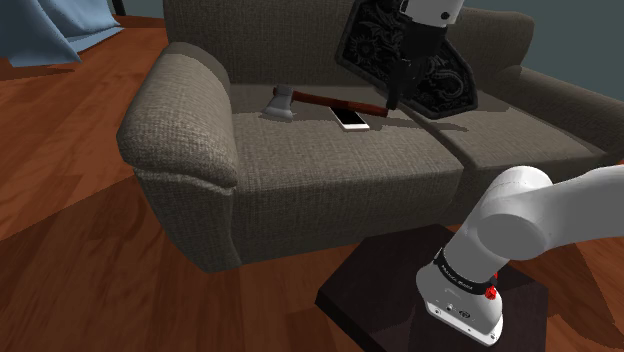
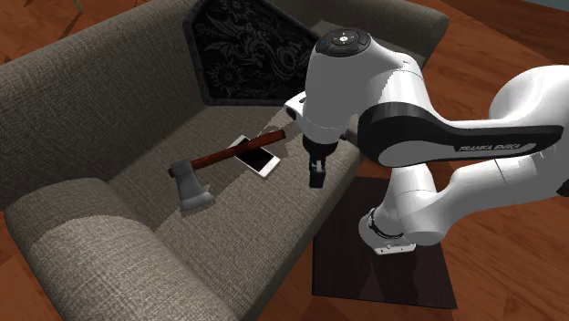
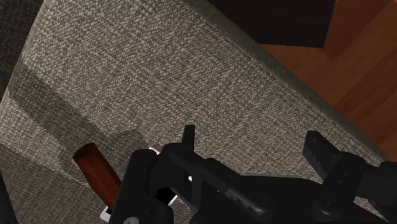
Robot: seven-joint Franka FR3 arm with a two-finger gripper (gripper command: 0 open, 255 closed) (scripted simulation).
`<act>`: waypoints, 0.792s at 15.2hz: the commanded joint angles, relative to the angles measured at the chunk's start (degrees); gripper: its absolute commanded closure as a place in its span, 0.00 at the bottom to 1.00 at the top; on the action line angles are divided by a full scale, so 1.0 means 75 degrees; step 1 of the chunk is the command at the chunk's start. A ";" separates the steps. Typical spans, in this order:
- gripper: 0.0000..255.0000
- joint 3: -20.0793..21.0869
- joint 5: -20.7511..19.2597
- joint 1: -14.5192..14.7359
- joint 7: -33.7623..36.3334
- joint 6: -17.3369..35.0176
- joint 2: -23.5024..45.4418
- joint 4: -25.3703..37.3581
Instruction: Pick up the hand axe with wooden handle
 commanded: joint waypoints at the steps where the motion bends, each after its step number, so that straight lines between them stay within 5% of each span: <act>1: 0.00 0.0000 0.0000 0.0000 0.0000 0.0000 0.0000 0.0000; 12: 0.00 -0.1466 -0.0185 0.0316 -0.2765 0.1240 0.3136 0.1636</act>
